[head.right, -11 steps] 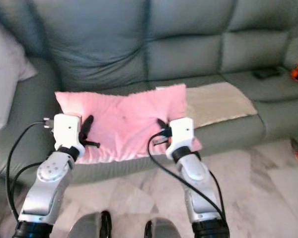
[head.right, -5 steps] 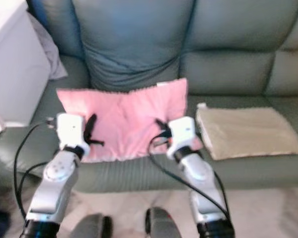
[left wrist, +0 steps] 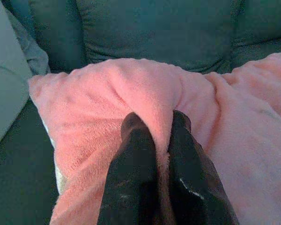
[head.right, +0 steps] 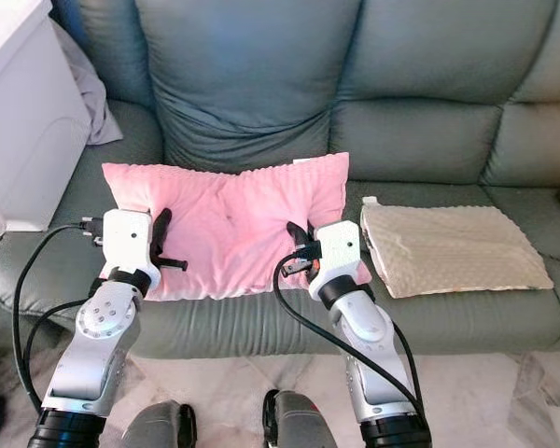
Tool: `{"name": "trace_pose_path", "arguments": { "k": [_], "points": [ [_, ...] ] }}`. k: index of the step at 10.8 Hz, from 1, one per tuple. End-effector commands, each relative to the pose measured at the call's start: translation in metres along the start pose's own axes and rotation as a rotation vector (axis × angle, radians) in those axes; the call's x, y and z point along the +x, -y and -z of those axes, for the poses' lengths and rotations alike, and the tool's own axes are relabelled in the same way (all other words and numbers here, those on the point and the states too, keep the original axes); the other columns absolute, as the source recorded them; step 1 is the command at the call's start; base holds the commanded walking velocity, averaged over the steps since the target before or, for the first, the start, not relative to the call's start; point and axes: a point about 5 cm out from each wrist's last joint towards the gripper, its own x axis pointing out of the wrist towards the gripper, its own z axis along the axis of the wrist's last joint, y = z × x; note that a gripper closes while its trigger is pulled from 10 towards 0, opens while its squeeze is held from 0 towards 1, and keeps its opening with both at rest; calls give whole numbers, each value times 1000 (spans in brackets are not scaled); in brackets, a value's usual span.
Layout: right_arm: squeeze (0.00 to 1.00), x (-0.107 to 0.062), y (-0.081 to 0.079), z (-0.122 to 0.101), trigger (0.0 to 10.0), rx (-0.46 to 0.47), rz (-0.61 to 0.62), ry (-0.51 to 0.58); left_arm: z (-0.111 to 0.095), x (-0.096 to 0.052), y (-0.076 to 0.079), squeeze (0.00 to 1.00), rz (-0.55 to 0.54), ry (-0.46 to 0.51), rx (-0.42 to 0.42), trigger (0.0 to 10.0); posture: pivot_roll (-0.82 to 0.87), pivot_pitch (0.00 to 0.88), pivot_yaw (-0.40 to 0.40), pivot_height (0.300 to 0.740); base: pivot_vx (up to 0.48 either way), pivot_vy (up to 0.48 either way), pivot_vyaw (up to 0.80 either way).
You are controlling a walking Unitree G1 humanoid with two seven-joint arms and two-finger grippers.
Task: Move the pillow to the sofa
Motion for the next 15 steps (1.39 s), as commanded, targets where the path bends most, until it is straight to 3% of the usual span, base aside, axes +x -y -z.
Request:
{"name": "trace_pose_path", "arguments": {
  "k": [1,3,4,6,9,15],
  "points": [
    [0,-1,4,-6,10000,-1,17,28,2,-1,-1,0,-8,12,17,10000,-46,138,-75,740,0,0,0],
    [0,-1,3,-6,10000,-24,11,34,8,-7,-6,0,-17,35,116,10000,-42,138,-74,740,0,0,631],
    [0,-1,2,-4,10000,-21,17,28,15,-9,-9,0,-37,3,30,10000,-40,138,-73,740,0,0,788],
    [0,-4,4,-2,10000,-13,50,20,20,-14,-15,0,-31,-3,51,10000,-38,147,-72,740,0,0,691],
    [0,-15,23,2,10000,7,215,5,25,-26,-9,0,23,-20,27,10000,-37,171,-70,740,0,0,0],
    [0,-11,23,-1,10000,23,230,16,18,-18,-2,0,89,2,-3,10000,-36,166,-69,740,0,0,0]
  ]
}}
